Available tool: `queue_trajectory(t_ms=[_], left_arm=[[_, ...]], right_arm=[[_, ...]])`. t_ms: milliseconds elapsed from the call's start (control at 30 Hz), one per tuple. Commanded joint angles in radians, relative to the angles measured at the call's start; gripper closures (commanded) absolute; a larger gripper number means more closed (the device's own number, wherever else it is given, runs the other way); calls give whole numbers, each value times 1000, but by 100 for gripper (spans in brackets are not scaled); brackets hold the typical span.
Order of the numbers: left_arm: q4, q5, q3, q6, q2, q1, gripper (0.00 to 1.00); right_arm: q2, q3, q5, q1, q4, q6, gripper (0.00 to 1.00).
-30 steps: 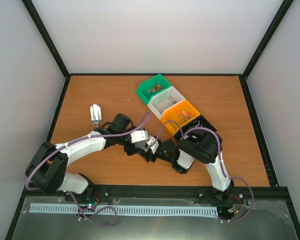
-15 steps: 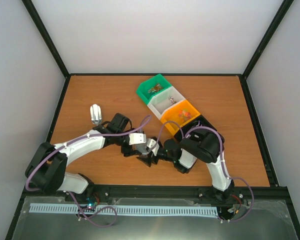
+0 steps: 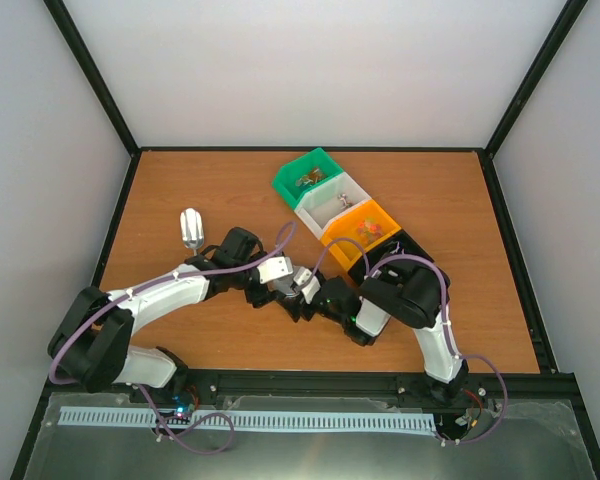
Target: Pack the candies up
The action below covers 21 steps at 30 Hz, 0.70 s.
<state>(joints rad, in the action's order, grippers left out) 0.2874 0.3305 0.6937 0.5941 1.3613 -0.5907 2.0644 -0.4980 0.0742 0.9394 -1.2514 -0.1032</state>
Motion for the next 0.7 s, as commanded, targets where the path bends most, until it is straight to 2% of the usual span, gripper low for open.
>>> queue_trajectory(t_ms=[0, 67, 233, 400, 500, 567, 667], left_arm=[[69, -103, -10, -50, 33, 5, 53], [69, -106, -5, -54, 37, 6, 53], [88, -95, 8, -20, 48, 6, 54], [159, 16, 13, 132, 42, 10, 54], [184, 83, 24, 173, 45, 15, 53], [184, 100, 29, 164, 44, 21, 46], [167, 102, 17, 141, 17, 32, 27]], right_arm=[[24, -13, -93, 12, 25, 26, 8], [28, -12, -80, 13, 30, 29, 13], [34, -5, 32, 12, 0, 19, 32], [33, 24, 297, 10, -82, -84, 37], [39, 32, 352, 10, -80, -124, 38], [41, 34, 347, 9, -72, -141, 38], [39, 41, 342, 1, -74, -150, 38]])
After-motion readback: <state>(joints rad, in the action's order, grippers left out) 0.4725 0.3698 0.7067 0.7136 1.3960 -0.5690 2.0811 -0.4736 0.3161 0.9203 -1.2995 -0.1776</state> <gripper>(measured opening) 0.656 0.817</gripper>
